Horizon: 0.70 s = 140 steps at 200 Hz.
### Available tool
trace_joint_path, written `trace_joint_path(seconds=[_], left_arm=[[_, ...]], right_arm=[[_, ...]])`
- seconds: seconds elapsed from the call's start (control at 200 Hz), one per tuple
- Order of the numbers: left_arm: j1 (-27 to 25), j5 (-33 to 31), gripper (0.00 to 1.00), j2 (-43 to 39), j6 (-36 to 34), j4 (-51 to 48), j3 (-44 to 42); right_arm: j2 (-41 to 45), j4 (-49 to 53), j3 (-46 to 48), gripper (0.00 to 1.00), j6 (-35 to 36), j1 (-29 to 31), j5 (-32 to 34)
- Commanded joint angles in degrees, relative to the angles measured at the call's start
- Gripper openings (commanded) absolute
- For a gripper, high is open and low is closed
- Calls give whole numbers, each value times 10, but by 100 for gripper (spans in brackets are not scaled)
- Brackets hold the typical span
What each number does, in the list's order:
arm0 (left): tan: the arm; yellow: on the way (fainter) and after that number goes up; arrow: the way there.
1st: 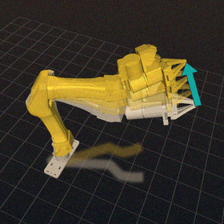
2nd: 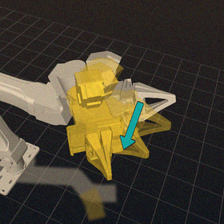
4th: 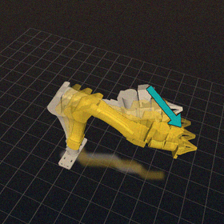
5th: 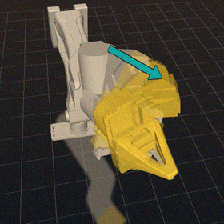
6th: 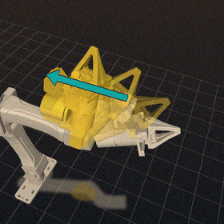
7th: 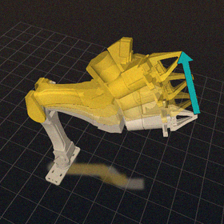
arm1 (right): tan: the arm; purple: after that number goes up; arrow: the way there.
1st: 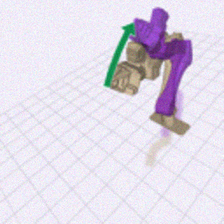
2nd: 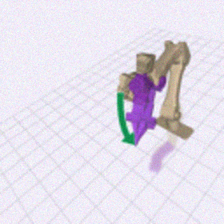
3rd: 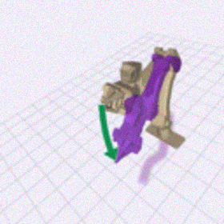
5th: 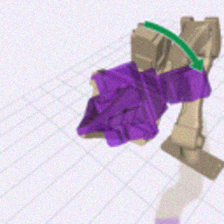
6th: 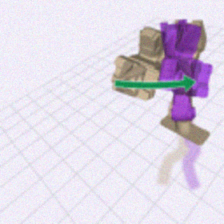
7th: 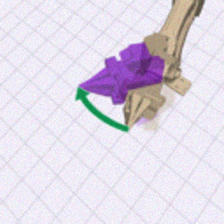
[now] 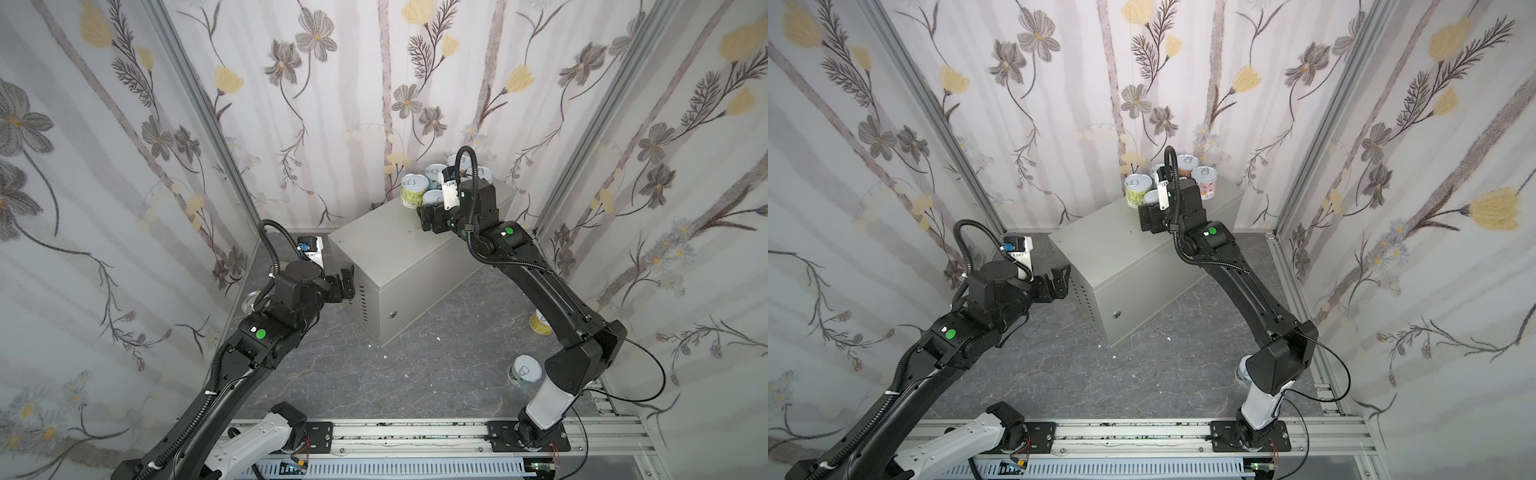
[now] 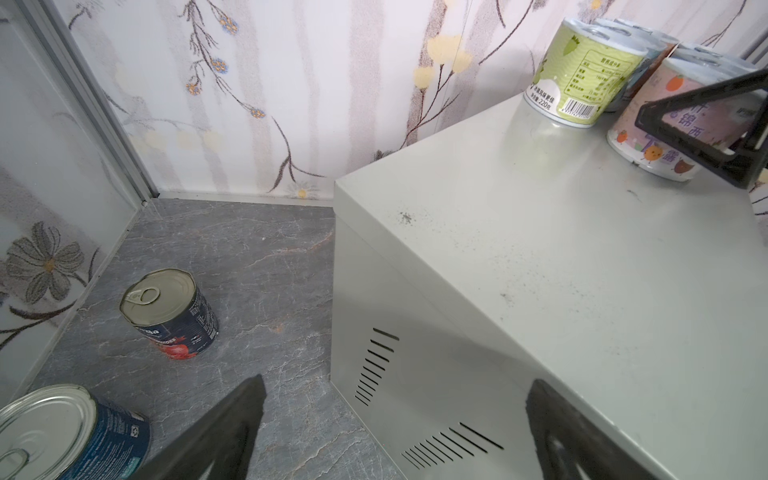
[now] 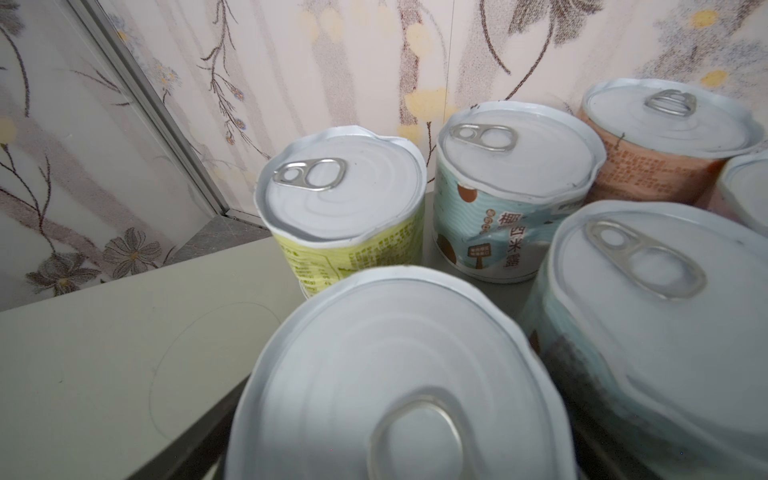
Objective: Place and organize the canned foods onto the counter
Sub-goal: 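Slide the pink can with the right gripper toward the other cans, then open the right gripper and pull it back from the cans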
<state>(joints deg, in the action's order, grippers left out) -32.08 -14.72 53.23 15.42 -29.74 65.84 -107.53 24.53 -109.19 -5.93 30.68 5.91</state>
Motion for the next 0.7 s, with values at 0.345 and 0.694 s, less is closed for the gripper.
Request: trace_joint_path(seconds=[0.345,0.694], left_arm=[[2,2,100,-47,6,-5,-4],[1,12,100,-112,38,-42,-48]], right_arm=[[88,-22,1,100,0,2,-3],[241,-19,134,100,-33,2,44]])
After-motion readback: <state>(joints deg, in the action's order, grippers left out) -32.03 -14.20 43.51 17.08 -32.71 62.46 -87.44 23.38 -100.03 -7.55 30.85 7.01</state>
